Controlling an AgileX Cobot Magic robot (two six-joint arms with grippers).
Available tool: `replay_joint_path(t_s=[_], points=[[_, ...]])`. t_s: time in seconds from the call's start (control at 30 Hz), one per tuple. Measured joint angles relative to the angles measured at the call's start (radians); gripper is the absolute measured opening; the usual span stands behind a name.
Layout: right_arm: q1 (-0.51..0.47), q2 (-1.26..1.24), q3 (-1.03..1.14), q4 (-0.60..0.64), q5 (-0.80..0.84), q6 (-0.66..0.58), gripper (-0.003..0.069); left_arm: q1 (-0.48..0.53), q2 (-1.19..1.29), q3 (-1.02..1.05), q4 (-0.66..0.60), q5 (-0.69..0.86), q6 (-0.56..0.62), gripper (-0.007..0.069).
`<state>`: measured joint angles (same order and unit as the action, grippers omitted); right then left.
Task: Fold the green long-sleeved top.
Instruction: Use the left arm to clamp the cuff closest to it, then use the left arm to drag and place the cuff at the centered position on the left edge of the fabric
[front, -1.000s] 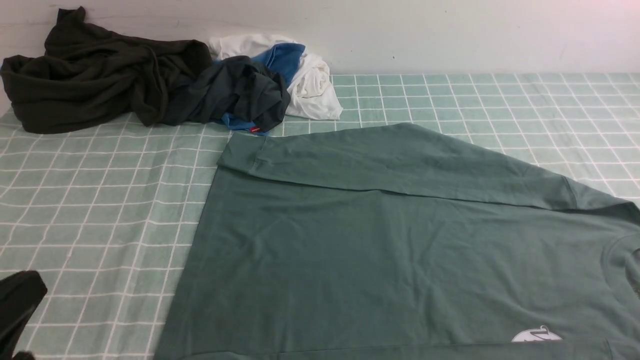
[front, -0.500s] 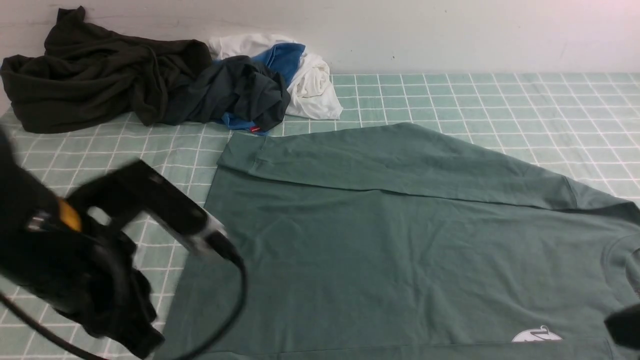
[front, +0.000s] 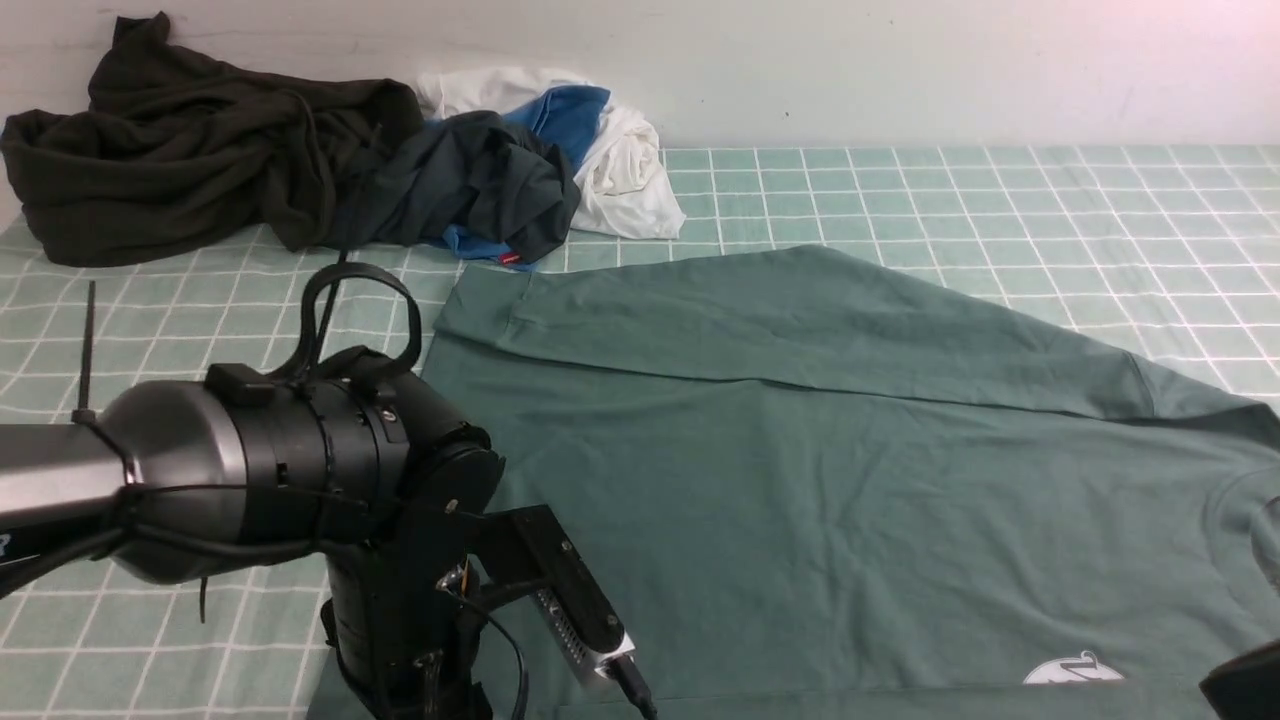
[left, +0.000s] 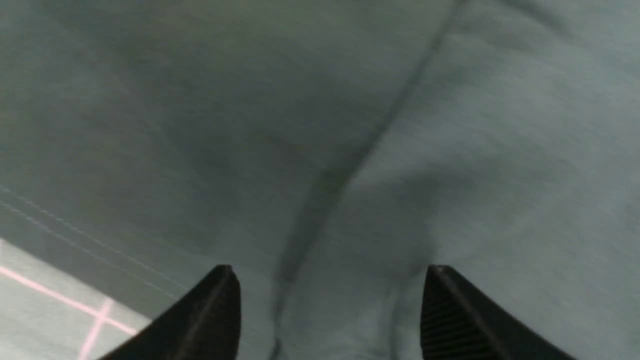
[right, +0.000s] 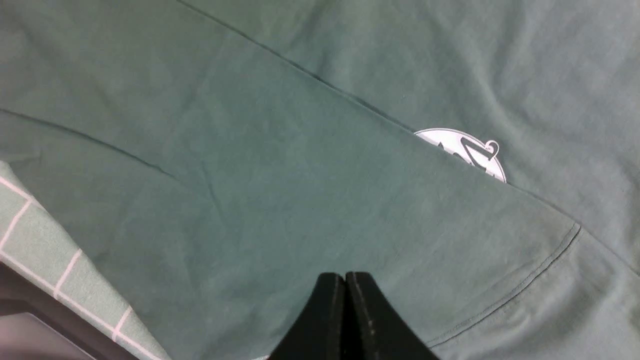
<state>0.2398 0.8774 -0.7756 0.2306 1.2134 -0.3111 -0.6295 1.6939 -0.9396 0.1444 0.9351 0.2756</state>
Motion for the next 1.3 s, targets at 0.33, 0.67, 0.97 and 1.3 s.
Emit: replay_joint_path(t_s=[0.33,0.67,0.97,1.3], points=[[0.000,0.001,0.000,0.003,-0.015,0.000,-0.0014,0.000,0.061,-0.007,-0.030,-0.008,-0.015,0.0381],[0.000,0.001,0.000,0.006,-0.029,-0.015,-0.0014,0.000,0.061,-0.070,-0.059,0.073,0.013,0.0006],[0.000,0.002,0.000,-0.092,-0.142,0.055,-0.0014,0.000,0.076,-0.484,0.006,0.245,0.037,0.0007],[0.000,0.064,0.000,-0.357,-0.208,0.334,-0.0014,0.076,0.268,-0.827,-0.002,0.278,0.081,0.0017]])
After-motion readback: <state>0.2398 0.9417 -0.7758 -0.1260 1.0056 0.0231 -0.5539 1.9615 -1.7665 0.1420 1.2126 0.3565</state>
